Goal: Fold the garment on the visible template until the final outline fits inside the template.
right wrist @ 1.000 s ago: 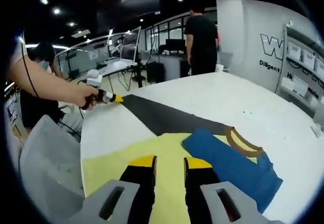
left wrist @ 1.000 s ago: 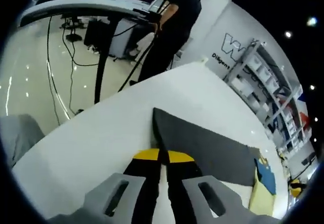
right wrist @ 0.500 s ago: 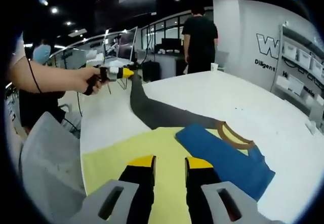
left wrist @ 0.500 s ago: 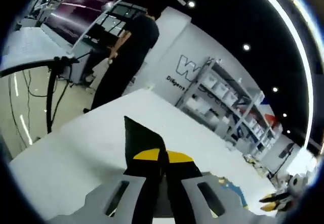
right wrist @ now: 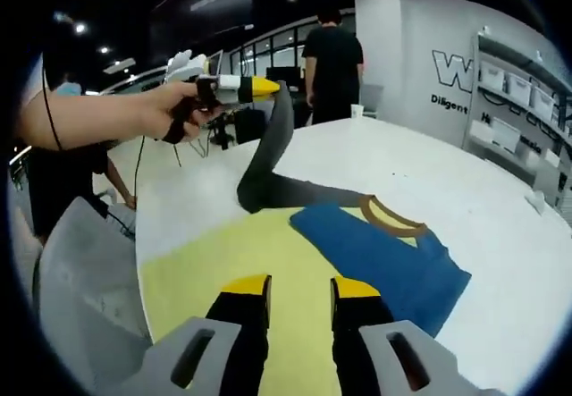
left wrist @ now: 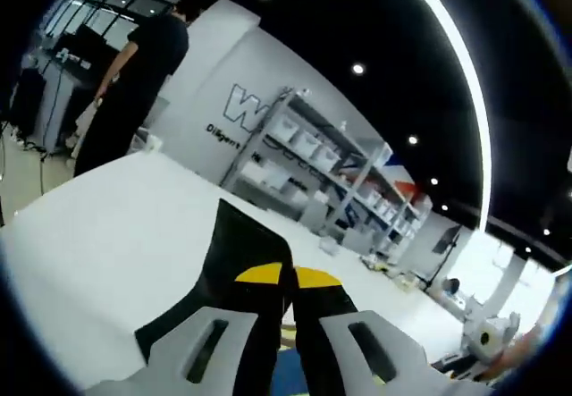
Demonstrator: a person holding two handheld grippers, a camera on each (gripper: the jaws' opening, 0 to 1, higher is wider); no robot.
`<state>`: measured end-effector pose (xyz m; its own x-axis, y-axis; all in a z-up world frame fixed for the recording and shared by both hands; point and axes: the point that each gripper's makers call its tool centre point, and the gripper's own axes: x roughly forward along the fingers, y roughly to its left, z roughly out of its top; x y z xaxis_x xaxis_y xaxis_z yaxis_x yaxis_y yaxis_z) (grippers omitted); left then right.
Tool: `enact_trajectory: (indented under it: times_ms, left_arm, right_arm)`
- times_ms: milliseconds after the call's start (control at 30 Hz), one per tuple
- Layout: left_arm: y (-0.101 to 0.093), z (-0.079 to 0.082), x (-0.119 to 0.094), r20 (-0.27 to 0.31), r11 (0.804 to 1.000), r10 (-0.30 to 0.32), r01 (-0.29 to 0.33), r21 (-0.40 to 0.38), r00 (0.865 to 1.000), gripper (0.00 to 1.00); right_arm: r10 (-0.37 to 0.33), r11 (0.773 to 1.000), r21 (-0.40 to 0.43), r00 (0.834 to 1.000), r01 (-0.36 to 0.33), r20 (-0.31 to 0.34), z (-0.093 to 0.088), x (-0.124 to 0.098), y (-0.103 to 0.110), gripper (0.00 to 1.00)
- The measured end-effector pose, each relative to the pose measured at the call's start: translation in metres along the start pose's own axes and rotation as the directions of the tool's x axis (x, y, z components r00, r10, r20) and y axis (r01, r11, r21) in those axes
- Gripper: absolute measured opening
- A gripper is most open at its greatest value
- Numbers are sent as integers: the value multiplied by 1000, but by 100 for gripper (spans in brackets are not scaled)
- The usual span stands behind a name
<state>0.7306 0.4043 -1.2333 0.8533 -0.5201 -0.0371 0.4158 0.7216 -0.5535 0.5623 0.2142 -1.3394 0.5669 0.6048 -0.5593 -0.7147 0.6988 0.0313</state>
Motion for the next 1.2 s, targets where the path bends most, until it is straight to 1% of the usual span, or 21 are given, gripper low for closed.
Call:
enact_trajectory:
  times_ms: [33,100,167,200,267,367,467,600,633,733,767,800,833,867,933,1000,1067,1100,1133,1167,1200]
  left_arm:
    - [-10,-7,8,-14,1000,-18,18,13,1000,1]
    - [-17,-14,19,-29,999,-35,36,8,999,1]
    - [-29,-26,31,-51,998,-60,61,16,997,1]
    - [-36,-35,38,-75,996,-76,79,33,994,1]
    - [-46,-48,48,-105,993,-97,103,53,990,1]
    - [-60,-62,60,-126,991,-113,121,57,986,1]
    - [-82,-81,75,-171,983,-149,165,83,974,1]
    - [-98,-98,90,-211,975,-169,195,108,963,1]
    - [-103,-105,94,-229,971,-178,209,115,957,1]
    - [-108,-125,99,-275,965,-185,227,130,944,1]
    - [-110,-135,100,-303,963,-187,236,132,935,1]
    - [-112,-142,100,-318,960,-192,245,134,928,1]
    - [-115,-151,99,-346,955,-198,259,141,917,1]
    - [-116,-158,99,-365,952,-199,268,147,909,1]
    - [-120,-169,99,-393,942,-206,290,170,896,1]
    - [-120,-180,100,-419,938,-195,293,185,887,1]
    - [-119,-188,100,-435,939,-189,292,181,880,1]
    - [-116,-196,99,-465,936,-174,293,196,868,1]
    - [-115,-202,98,-482,932,-166,297,208,860,1]
    - [-114,-206,98,-492,930,-161,298,215,855,1]
    - [-115,-208,99,-489,933,-160,294,210,857,1]
  right_arm:
    - [-8,1000,7,1000,8,1,-1,-3,-2,21]
    - [-15,1000,12,1000,15,-1,-4,-6,-5,21]
    - [-24,1000,17,1000,24,-7,-8,-9,-8,21]
    - [-30,999,21,999,30,-10,-10,-11,-10,21]
    - [-39,999,27,999,39,-15,-13,-13,-12,21]
    - [-49,998,34,999,50,-22,-18,-16,-16,21]
    - [-57,997,44,998,58,-29,-24,-19,-18,21]
    - [-67,996,57,997,69,-38,-30,-23,-21,21]
    - [-70,996,60,997,72,-39,-32,-24,-22,21]
    - [-79,994,71,996,82,-40,-35,-27,-25,21]
    - [-83,993,77,996,86,-42,-37,-28,-26,21]
    - [-84,993,81,996,88,-42,-38,-29,-27,21]
    - [-86,993,82,995,89,-43,-39,-30,-27,21]
    - [-89,992,84,995,93,-45,-42,-31,-28,21]
    - [-93,991,93,995,97,-48,-45,-31,-29,21]
    - [-95,990,100,994,100,-51,-48,-32,-29,21]
    - [-93,990,101,994,98,-55,-50,-32,-28,21]
    - [-92,990,103,994,97,-57,-51,-31,-28,21]
    - [-91,990,107,994,97,-58,-52,-31,-28,21]
    - [-92,989,110,994,99,-61,-54,-31,-29,21]
    - [-93,989,110,994,99,-64,-55,-31,-29,21]
